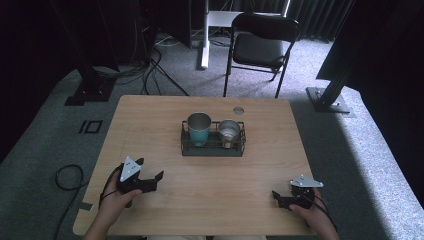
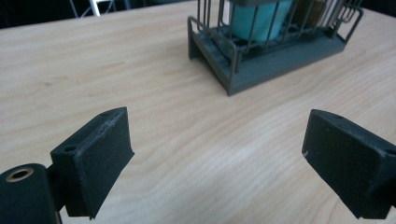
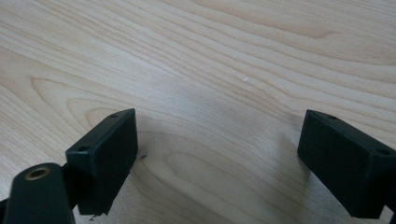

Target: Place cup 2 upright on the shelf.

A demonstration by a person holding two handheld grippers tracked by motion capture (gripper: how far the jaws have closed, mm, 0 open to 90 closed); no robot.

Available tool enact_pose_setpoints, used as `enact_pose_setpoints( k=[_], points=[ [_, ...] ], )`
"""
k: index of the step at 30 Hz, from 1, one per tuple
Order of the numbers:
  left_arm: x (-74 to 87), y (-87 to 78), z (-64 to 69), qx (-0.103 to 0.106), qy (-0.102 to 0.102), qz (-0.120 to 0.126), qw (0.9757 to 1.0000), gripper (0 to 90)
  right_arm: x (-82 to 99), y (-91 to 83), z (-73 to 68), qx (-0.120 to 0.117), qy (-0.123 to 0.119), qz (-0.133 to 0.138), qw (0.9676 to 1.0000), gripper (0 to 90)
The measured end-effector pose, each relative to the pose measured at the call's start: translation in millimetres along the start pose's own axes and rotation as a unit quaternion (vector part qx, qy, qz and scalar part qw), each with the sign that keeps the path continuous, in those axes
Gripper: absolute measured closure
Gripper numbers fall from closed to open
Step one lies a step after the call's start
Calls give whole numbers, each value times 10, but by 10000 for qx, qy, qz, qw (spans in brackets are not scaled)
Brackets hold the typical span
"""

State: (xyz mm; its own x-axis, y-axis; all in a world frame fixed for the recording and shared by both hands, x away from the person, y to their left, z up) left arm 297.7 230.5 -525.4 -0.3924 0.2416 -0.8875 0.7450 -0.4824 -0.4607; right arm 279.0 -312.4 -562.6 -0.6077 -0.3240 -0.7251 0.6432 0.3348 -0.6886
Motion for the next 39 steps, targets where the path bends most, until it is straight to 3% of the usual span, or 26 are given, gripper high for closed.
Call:
enact_pose_setpoints(
  k=[5,11,17,22,29,34,39],
  points=[
    [88,-34,-27,-38,-74,-69,9999,90,0,0,0,0,1,-2,10000,117],
    [200,-108,-123,-266,-203,-38,9994,90,0,0,0,0,1,0,10000,117],
    [281,-197,-242,-461,-296,-295,9981,90,0,0,0,0,0,0,10000,118],
    [330,-264,-298,-592,-373,-562,9960,90,0,0,0,2,1,1,10000,117],
    [385,-339,-343,-745,-469,-664,9939,90,0,0,0,1,1,0,10000,118],
    [435,-404,-405,-993,-647,-787,9898,90,0,0,0,1,1,1,10000,117],
    [470,-428,-437,-1084,-790,-905,9868,90,0,0,0,0,1,1,10000,117]
  ],
)
Point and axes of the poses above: each handheld gripper's, and its own axes: y roughly forward along the jaws, x roughly out of its underside, z roughly to its right, the point moved 1 cm from there along y, roughly forward along the jaws, and after that the axes turned 1 degree about x, right-handed, at the moved point
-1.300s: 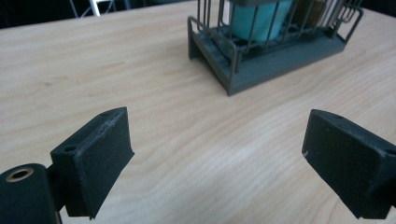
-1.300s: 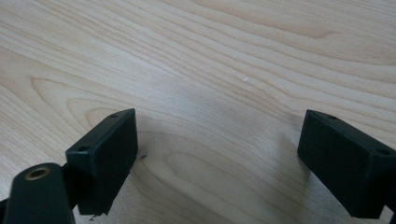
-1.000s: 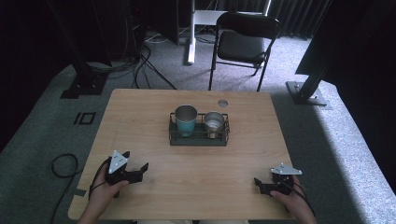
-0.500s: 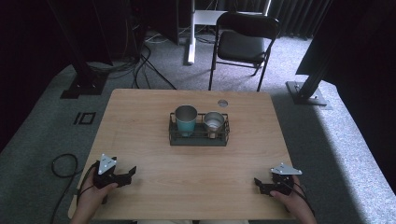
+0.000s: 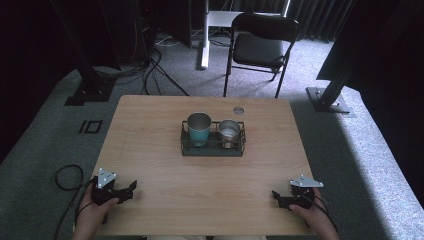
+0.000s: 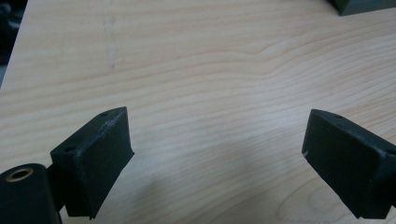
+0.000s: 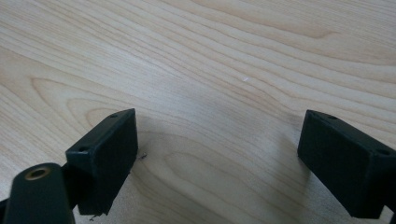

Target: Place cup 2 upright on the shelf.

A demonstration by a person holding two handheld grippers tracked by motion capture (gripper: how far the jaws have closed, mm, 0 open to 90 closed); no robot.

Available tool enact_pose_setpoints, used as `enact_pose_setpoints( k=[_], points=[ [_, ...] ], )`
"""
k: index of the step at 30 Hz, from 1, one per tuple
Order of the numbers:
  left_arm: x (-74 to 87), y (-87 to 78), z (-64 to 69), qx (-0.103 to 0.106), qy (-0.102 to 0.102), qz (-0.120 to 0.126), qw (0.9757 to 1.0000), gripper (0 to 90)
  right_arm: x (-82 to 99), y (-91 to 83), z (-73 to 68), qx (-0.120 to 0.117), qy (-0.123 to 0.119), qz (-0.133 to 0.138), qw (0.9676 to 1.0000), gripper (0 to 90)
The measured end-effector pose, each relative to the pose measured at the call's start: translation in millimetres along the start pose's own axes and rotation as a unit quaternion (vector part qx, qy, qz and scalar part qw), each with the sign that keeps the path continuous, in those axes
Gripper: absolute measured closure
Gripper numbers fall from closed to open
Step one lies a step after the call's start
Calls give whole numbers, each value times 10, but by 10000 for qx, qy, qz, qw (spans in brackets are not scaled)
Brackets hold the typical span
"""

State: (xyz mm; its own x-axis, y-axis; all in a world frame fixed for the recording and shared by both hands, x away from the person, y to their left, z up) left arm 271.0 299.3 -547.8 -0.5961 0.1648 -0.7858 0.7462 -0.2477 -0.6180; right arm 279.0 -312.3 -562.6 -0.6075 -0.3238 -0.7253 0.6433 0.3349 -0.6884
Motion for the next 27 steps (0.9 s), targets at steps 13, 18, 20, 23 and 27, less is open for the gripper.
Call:
enact_pose_setpoints(
  k=[13,18,20,23,27],
  points=[
    [68,53,-101,-370,-268,-230,9987,90,0,0,0,0,2,1,10000,117],
    [79,74,-104,-438,-366,-491,9972,90,0,0,0,1,2,0,10000,117],
    [84,75,-111,-456,-421,-565,9965,90,0,0,0,1,1,0,10000,117],
    [85,76,-119,-500,-517,-547,9959,91,0,0,0,1,1,1,10000,117],
    [74,98,-99,-597,-418,-609,9955,89,0,0,0,1,2,1,10000,117]
  ],
)
Point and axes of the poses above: each handheld gripper's, and its own axes: y roughly forward along the jaws, x roughly out of its underside, z roughly to its right, the point moved 1 cm from there along y, roughly forward along the jaws, and after that the axes turned 1 degree about x, right-handed, at the moved point
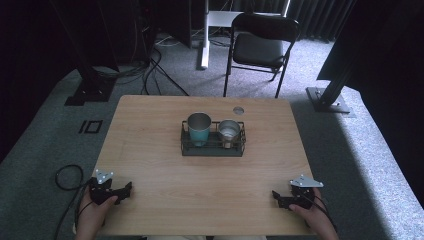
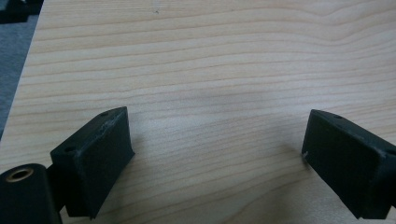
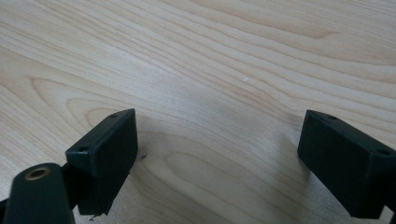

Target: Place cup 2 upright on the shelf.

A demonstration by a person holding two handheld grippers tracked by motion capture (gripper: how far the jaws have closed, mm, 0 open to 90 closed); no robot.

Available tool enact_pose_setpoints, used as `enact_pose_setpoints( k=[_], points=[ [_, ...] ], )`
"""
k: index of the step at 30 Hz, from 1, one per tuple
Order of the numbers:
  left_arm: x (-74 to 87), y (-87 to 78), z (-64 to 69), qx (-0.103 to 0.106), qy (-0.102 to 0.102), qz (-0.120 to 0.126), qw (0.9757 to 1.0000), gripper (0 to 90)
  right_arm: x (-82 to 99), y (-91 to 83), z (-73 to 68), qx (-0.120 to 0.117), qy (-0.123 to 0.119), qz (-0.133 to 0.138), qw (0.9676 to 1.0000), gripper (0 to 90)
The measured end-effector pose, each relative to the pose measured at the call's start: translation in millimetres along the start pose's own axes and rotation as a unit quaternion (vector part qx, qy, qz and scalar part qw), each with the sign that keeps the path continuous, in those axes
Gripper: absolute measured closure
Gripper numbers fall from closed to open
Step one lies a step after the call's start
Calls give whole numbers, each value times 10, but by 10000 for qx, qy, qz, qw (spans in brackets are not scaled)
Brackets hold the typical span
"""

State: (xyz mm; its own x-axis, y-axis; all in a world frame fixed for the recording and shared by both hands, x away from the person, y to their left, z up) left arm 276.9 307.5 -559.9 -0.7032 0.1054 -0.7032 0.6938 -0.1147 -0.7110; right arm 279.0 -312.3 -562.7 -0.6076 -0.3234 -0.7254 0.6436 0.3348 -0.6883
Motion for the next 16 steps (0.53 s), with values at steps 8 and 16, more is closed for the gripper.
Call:
enact_pose_setpoints(
  k=[8,16],
  points=[
    [-53,52,39,-415,-436,7,9982,89,0,0,0,1,0,0,10000,117],
    [-64,61,40,-453,-462,2,9979,89,-1,0,1,1,0,-2,10000,117]
  ],
)
Point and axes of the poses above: each handheld gripper's, and its own axes: y roughly forward along the jaws, x roughly out of its underside, z roughly to its right, the point moved 1 cm from there along y, roughly forward along the jaws, and after that the axes turned 1 degree about x, right-handed, at the moved point
